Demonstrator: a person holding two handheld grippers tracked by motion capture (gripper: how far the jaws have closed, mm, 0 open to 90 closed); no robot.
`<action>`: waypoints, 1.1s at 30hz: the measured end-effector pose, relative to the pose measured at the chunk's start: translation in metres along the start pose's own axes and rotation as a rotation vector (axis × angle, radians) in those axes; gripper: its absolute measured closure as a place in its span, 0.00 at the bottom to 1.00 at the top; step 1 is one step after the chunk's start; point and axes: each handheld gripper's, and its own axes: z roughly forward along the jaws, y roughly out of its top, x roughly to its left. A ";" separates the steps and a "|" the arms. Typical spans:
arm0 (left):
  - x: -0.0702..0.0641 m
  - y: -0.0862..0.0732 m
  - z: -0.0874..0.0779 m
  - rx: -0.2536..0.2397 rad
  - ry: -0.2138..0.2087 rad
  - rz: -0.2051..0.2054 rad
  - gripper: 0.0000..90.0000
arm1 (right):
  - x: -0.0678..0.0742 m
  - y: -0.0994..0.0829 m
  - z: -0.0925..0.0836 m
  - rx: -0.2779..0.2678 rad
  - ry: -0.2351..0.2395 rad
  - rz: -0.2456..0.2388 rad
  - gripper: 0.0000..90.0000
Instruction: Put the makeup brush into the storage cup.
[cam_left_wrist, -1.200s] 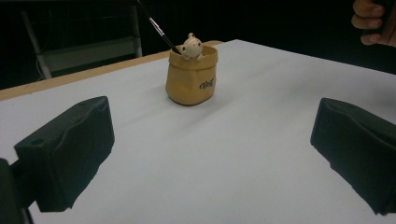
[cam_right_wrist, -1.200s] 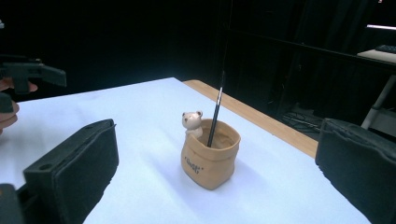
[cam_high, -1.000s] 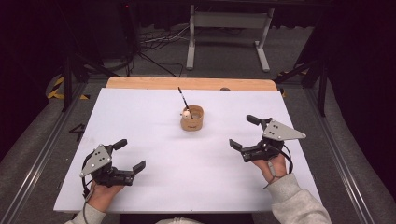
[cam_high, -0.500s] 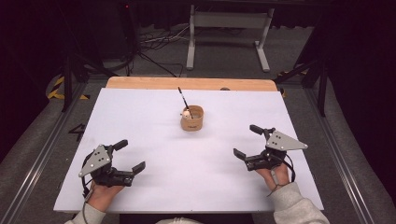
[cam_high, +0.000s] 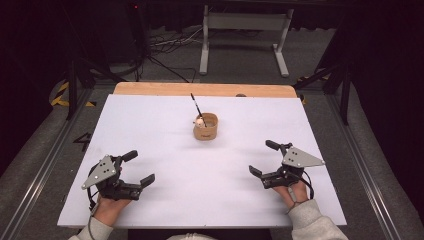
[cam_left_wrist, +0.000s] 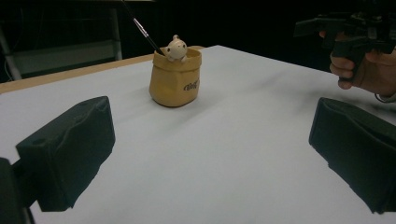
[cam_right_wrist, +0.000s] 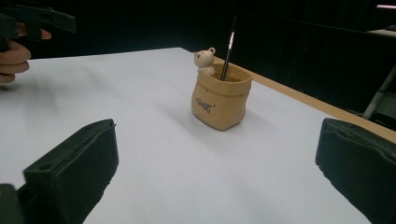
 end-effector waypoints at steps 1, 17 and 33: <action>0.000 0.000 0.000 0.004 -0.005 0.000 0.01 | 0.000 -0.001 0.000 -0.005 0.004 0.000 0.00; 0.005 -0.006 0.001 -0.004 -0.021 -0.003 0.02 | 0.001 -0.022 0.008 0.032 0.001 0.033 0.00; 0.005 -0.009 0.003 -0.006 -0.025 0.009 0.02 | 0.001 -0.023 0.010 0.046 -0.016 0.054 0.00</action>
